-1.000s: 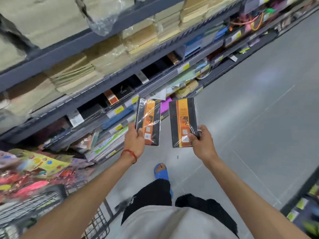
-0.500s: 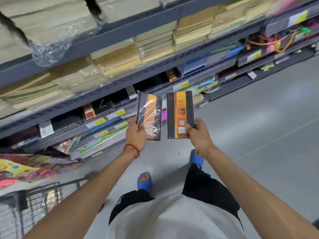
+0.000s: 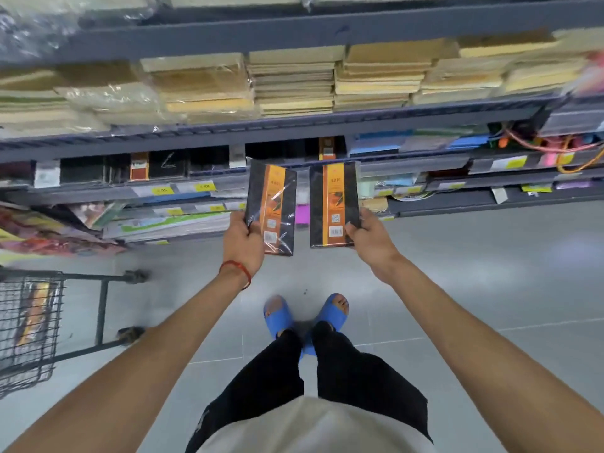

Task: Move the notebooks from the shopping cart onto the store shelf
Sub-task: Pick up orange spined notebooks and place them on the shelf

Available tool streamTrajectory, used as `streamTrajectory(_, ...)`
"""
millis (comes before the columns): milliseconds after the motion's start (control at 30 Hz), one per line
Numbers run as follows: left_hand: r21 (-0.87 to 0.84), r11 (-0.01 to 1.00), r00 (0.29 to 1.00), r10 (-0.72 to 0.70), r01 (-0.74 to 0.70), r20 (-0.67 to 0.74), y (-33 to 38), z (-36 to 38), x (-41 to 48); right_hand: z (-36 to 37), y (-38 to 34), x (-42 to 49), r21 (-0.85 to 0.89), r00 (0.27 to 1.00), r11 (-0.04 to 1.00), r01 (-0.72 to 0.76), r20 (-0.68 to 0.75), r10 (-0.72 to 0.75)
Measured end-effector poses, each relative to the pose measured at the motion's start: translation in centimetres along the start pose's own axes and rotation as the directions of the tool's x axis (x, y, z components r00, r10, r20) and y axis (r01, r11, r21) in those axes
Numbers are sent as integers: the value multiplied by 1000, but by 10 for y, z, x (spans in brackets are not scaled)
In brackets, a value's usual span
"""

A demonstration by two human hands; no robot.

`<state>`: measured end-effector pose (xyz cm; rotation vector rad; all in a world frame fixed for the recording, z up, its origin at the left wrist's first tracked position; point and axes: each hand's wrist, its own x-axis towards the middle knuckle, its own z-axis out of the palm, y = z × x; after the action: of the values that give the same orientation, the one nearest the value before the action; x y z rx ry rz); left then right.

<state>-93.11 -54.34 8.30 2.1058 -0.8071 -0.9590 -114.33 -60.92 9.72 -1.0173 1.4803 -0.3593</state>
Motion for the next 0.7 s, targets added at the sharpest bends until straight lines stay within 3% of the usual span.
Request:
streamTrajectory(233,-61,998,999,19,-21,-28,-18,27,37,14,4,62,29,1000,999,23,-3,-23)
streamTrajectory(367,-83,988,989,124,-130,-76,-36,51,52,15,18,102,69,998,995,68,2,-68)
streamTrajectory(500,-136,978,982,141,-157,-124,-41,69,60,11,28,130,154,993,982,109,-60,-100)
streamTrajectory(700,-163,973,981,142,-164,-133,-49,79,67,3,41,126,-22,915,915,403,-16,-403)
